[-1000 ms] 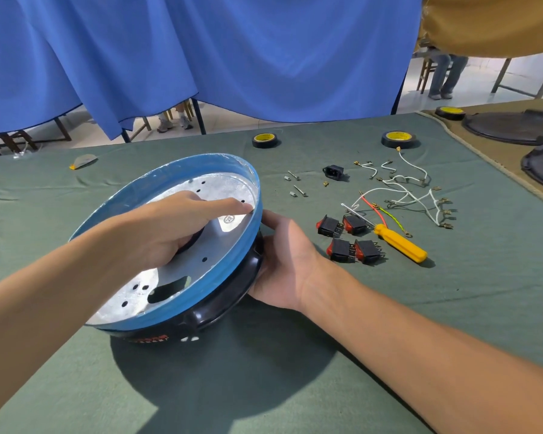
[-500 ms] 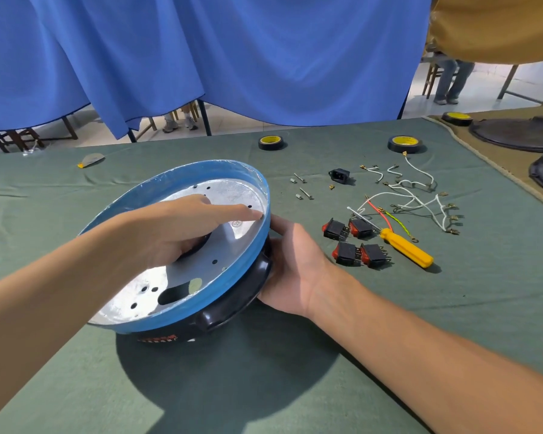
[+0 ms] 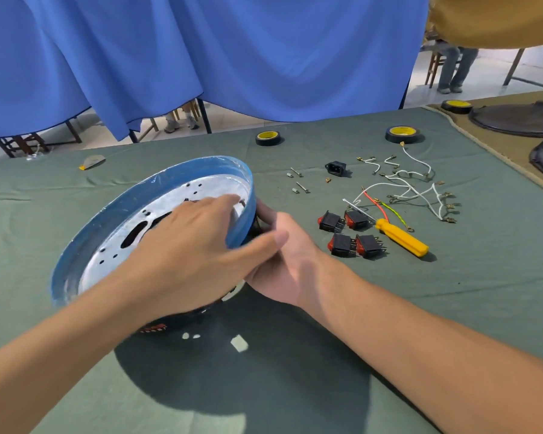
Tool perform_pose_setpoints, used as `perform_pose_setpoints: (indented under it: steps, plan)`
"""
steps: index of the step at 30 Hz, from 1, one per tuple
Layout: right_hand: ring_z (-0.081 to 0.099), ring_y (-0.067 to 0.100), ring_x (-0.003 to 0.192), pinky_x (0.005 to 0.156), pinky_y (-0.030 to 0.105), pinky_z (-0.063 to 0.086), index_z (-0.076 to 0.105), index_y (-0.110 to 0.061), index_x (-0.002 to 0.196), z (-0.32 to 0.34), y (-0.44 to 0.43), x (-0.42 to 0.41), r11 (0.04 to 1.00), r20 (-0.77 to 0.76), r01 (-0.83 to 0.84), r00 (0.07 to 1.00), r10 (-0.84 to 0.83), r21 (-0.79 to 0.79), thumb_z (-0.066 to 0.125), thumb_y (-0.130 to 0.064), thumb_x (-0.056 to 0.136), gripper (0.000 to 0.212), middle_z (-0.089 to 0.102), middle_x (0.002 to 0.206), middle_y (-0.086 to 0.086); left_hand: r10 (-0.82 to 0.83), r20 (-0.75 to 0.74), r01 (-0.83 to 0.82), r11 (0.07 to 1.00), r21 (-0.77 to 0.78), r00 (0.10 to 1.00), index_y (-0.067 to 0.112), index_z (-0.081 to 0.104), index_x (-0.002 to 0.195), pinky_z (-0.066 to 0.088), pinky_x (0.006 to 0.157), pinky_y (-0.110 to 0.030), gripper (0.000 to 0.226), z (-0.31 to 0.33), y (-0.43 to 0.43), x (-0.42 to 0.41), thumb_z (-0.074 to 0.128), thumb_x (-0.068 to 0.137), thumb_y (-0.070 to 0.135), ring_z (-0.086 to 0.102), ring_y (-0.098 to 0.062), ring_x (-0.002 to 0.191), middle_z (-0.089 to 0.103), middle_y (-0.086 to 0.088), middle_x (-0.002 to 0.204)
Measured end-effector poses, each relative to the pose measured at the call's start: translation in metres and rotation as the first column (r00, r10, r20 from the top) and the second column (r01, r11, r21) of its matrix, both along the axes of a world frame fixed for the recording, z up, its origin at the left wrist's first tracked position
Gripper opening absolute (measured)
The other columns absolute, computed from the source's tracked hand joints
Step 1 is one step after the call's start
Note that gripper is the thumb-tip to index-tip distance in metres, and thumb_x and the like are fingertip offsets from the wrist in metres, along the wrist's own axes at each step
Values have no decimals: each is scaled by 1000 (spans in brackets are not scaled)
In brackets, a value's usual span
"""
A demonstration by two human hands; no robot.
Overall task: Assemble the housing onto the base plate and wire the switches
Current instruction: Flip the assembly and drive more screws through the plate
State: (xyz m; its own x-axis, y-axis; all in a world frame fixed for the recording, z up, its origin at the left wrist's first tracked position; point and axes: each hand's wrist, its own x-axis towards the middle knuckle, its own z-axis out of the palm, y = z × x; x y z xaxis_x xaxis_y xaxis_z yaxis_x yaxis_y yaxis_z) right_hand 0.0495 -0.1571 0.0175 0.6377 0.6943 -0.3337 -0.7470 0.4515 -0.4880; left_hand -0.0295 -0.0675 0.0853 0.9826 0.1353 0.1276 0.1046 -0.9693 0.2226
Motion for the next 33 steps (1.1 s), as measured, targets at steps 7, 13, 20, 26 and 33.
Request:
perform_pose_setpoints:
  steps: [7,13,20,26,33]
  plan:
    - [67,19,85,71,28,56,64,-11,123,3,1,-4,999,38,47,998,-48,8,38,-30,103,38,71,100,7,6,64,-9,999,37,998,30,56,64,33,54,-34,31,10,8,1,50,90,48,45,-21,60,45,9,57]
    - [66,21,78,69,31,55,64,-7,117,6,2,-6,997,18,63,998,-64,49,39,-22,102,32,69,92,10,-34,98,46,991,-123,995,27,72,92,44,91,-33,9,15,14,3,63,91,30,67,-22,93,48,23,143]
    - [68,22,73,67,33,56,63,-6,107,3,4,-6,996,18,64,998,-65,62,40,-22,102,28,70,81,11,2,128,25,977,-211,992,27,64,74,43,72,-32,15,21,20,4,64,89,27,64,-21,89,70,12,92]
    - [70,20,66,62,29,56,65,-6,104,-1,4,-5,997,39,53,998,-55,50,42,-22,101,29,72,79,10,-16,139,41,983,-179,990,30,62,73,49,92,-39,14,19,17,0,63,87,29,65,-17,96,70,15,93]
    - [67,18,55,53,24,55,66,-5,97,2,3,-5,998,63,52,997,-50,-24,36,-12,100,31,70,67,8,-69,102,70,998,-8,992,26,60,79,53,76,-45,12,12,20,1,59,89,33,64,-28,83,69,-3,77]
